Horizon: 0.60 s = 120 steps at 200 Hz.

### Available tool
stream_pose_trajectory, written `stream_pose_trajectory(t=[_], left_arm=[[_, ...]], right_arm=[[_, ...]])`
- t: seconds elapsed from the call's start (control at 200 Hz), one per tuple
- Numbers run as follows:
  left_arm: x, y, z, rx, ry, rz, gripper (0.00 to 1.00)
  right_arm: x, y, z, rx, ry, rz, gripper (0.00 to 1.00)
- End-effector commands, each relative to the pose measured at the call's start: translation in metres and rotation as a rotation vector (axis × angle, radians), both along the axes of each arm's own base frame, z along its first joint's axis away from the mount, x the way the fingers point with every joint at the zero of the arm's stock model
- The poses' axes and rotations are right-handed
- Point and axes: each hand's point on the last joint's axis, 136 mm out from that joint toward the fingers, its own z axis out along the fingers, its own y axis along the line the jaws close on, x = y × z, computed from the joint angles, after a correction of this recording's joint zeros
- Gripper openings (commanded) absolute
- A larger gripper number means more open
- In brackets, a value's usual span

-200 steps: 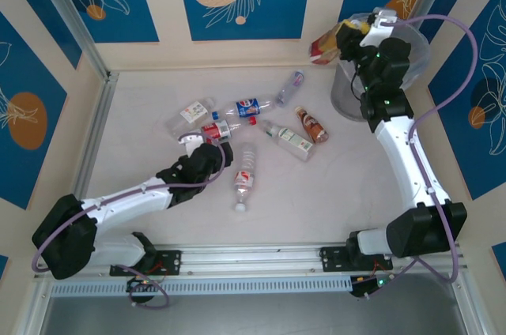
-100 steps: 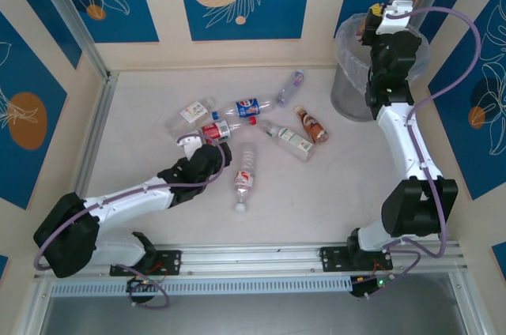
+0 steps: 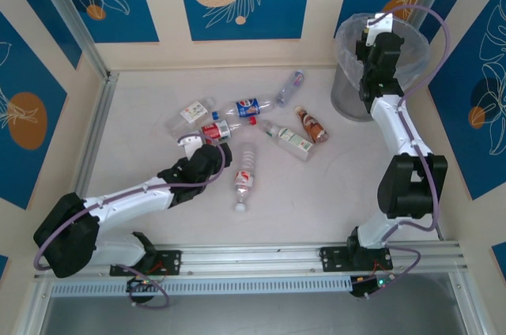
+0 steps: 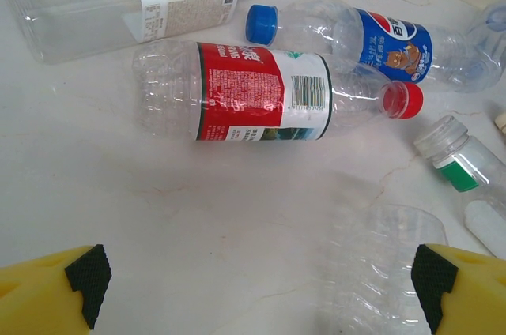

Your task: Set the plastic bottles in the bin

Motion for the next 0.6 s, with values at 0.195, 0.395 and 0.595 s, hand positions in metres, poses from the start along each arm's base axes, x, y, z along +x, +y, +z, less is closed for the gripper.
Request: stream_pose_trajectory(t=[0.195,0.395,0.595], left_arm=[[0.0,-0.001,-0.003,0.024,0.038,-0.015,0.99],[-0.001,-0.002,-0.004,0.026,0.043,-0.022,0.99],[-0.001,-0.005,-0.005,0.031,0.062,-0.043,0.99]], right_arm=[[0.016,-0.025,-0.031,0.11,0.181,-0.072,0.34],[0.012,-0.025,-0.02,0.238,0.205,-0.074,0.61],[-0.001,-0.017,0.007,0.322,0.17,-0.071,0.74]])
